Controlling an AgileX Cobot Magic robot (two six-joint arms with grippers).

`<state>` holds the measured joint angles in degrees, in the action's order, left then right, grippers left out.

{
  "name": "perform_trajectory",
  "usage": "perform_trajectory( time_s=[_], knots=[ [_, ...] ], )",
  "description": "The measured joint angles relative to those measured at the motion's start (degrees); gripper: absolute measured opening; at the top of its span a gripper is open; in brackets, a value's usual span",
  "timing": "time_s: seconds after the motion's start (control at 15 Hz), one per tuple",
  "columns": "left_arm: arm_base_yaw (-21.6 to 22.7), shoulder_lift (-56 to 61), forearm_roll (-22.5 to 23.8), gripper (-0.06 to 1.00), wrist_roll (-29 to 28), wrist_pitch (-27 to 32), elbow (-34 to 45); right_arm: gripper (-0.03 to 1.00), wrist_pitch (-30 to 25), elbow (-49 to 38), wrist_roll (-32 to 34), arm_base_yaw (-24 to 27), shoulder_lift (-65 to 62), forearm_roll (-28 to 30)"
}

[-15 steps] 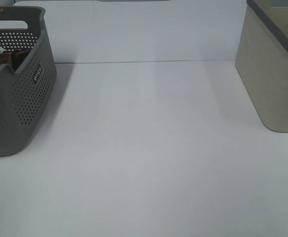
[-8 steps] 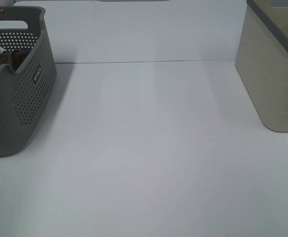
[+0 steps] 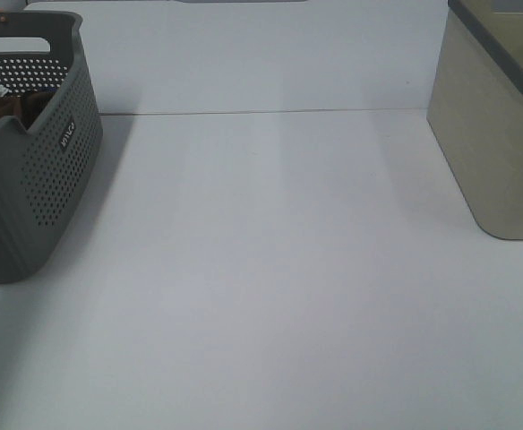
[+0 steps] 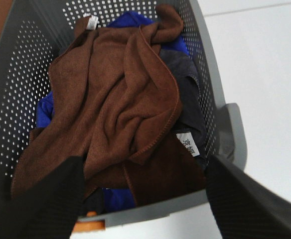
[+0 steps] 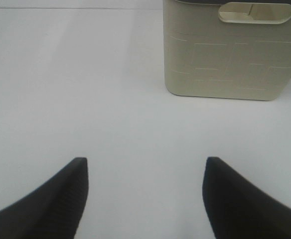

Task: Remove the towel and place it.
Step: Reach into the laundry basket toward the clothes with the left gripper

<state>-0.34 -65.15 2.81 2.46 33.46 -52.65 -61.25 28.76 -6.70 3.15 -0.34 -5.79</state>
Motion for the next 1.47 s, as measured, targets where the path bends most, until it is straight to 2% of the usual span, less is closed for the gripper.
perform_trajectory(
  time_s=[0.13,0.33,0.53,0.73,0.8,0.87,1.13,1.47],
  knots=[
    [0.0,-9.28,2.35,0.67,-0.74,4.13,-7.91,0.63,0.0,0.0,0.0,0.0,0.0,0.0],
    [0.0,-22.86,9.4,0.62,-5.73,11.46,-22.0,0.63,0.0,0.0,0.0,0.0,0.0,0.0],
    [0.0,-34.66,14.78,0.6,-7.16,17.93,-35.7,0.63,0.0,0.0,0.0,0.0,0.0,0.0],
    [0.0,-45.15,17.36,0.6,-9.05,22.52,-48.64,0.63,0.0,0.0,0.0,0.0,0.0,0.0],
    [0.29,-51.34,17.82,0.6,-9.51,23.78,-56.26,0.63,0.0,0.0,0.0,0.0,0.0,0.0],
    [0.29,-51.34,17.82,0.6,-9.51,23.78,-56.26,0.63,0.0,0.0,0.0,0.0,0.0,0.0],
    [2.86,-62.4,17.99,0.6,-9.68,23.84,-67.84,0.63,0.0,0.0,0.0,0.0,0.0,0.0],
    [3.15,-68.47,20.68,0.6,-9.85,20.34,-69.21,0.63,0.0,0.0,0.0,0.0,0.0,0.0]
  ],
)
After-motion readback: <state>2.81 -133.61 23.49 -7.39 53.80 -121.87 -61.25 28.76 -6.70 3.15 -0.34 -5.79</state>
